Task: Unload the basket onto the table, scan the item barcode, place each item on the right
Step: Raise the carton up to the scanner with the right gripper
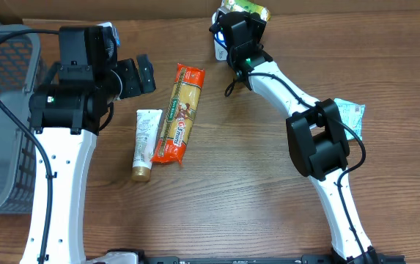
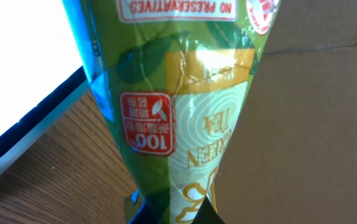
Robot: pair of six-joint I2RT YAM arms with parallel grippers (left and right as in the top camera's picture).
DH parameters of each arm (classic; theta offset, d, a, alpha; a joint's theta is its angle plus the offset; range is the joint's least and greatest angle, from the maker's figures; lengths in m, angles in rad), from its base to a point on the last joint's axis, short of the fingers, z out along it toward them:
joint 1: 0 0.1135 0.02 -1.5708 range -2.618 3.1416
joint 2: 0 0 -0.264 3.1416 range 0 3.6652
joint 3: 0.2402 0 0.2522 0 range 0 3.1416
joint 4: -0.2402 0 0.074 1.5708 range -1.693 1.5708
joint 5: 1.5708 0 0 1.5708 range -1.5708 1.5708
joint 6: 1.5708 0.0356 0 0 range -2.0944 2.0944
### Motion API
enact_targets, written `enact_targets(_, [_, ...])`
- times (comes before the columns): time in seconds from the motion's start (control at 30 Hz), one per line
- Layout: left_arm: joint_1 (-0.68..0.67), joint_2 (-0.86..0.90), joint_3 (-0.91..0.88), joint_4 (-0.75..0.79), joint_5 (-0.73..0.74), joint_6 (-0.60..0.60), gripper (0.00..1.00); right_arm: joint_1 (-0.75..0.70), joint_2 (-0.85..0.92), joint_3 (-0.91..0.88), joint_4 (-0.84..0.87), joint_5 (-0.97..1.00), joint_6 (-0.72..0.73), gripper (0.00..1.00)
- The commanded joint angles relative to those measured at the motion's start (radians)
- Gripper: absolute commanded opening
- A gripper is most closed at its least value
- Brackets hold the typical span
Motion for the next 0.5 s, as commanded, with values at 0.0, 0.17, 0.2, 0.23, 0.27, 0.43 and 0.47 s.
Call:
enact_targets(0.0, [-0.002,0.000,0.008,0.001,-0.013,-0.013,1.00,0.006,-0.014,0.022,0.022,0.004,0.025,0.04])
enact_targets(0.17, [-0.002,0.000,0.008,0.001,-0.013,-0.013,1.00,0.011,-0.014,0.022,0.022,0.004,0.026,0.04])
enact_targets(0.2, [-0.002,0.000,0.008,0.001,-0.013,-0.013,1.00,0.013,-0.014,0.022,0.022,0.004,0.026,0.04])
enact_targets(0.23, [-0.002,0.000,0.008,0.001,-0.013,-0.013,1.00,0.016,-0.014,0.022,0.022,0.004,0.026,0.04])
enact_targets(0.27, [-0.002,0.000,0.008,0.001,-0.013,-0.013,0.99,0.018,-0.014,0.022,0.022,0.003,0.026,0.04])
enact_targets(0.43, [-0.002,0.000,0.008,0.001,-0.013,-0.013,1.00,0.037,-0.014,0.022,0.023,0.006,0.025,0.04])
enact_targets(0.47, [-0.002,0.000,0.008,0.001,-0.013,-0.013,1.00,0.040,-0.014,0.022,0.023,0.008,0.025,0.04])
